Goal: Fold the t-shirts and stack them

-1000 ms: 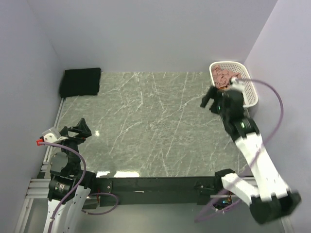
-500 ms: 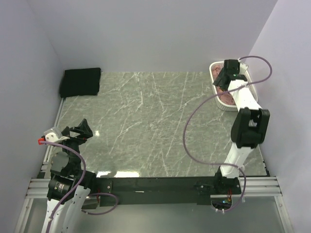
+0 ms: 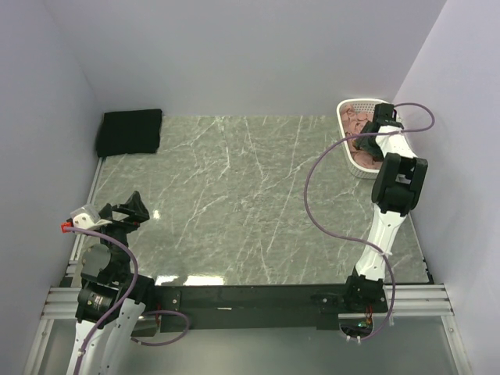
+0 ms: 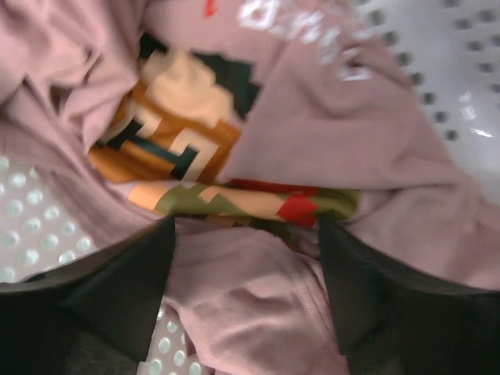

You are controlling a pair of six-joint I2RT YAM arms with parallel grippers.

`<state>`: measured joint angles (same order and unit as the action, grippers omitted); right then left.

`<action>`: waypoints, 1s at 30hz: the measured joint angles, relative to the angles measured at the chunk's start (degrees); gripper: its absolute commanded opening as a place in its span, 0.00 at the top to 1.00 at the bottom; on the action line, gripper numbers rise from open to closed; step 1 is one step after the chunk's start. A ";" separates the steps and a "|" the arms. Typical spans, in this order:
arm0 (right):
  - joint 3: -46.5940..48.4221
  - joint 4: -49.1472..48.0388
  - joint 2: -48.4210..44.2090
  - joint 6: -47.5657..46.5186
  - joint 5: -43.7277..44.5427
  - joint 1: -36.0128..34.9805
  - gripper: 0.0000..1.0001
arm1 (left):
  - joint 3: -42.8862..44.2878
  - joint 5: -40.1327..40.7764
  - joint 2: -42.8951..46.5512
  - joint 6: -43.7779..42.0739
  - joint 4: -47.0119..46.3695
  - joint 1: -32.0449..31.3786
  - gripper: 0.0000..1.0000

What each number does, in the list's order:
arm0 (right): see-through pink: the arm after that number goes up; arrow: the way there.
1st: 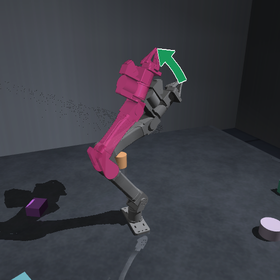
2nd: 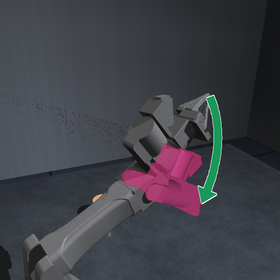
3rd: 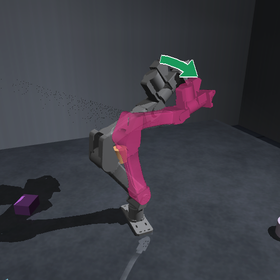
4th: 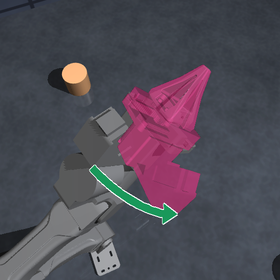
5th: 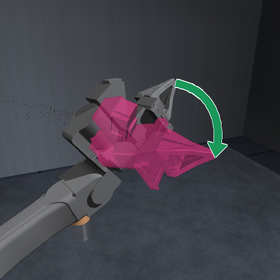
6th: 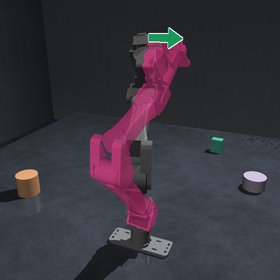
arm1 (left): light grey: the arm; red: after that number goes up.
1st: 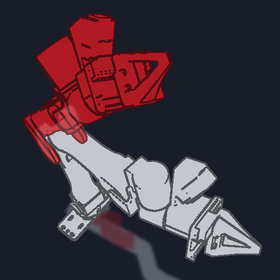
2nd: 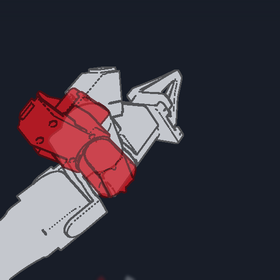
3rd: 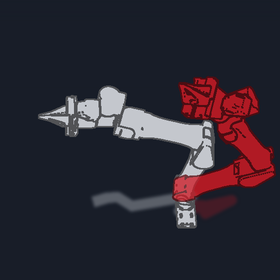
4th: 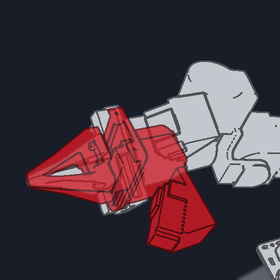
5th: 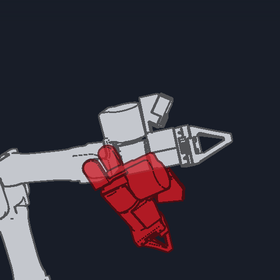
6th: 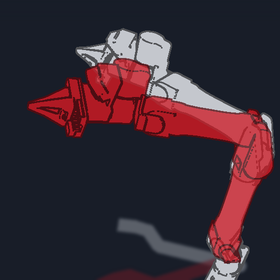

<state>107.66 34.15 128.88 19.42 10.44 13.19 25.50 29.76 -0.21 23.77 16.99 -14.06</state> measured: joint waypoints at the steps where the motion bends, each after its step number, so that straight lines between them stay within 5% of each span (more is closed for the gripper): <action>1: 0.02 0.15 0.33 -0.22 -1.05 -0.02 0.44 | 0.00 0.00 0.00 0.00 -0.02 0.00 0.01; 5: 0.37 0.87 0.94 -1.25 -3.82 -0.07 0.86 | 0.00 0.02 0.00 0.00 0.00 0.00 0.01; 8: 0.39 1.38 0.74 -1.20 -4.42 -0.07 1.00 | -0.02 0.02 0.00 0.00 0.02 0.00 0.01; 13: 0.37 2.05 -2.80 -0.85 -3.32 -0.35 1.00 | -0.02 0.04 0.00 0.00 0.02 0.00 0.01; 22: 8.48 2.80 -23.43 -3.32 -0.50 -4.42 1.00 | 0.00 0.02 0.00 0.04 0.04 0.00 0.01; 30: 14.56 2.14 -39.85 -8.00 -1.60 -21.55 1.00 | 0.00 0.00 0.00 0.11 0.13 -0.02 0.01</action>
<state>122.21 36.29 89.03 11.42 8.84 -8.36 25.50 29.76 -0.21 23.88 17.12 -14.09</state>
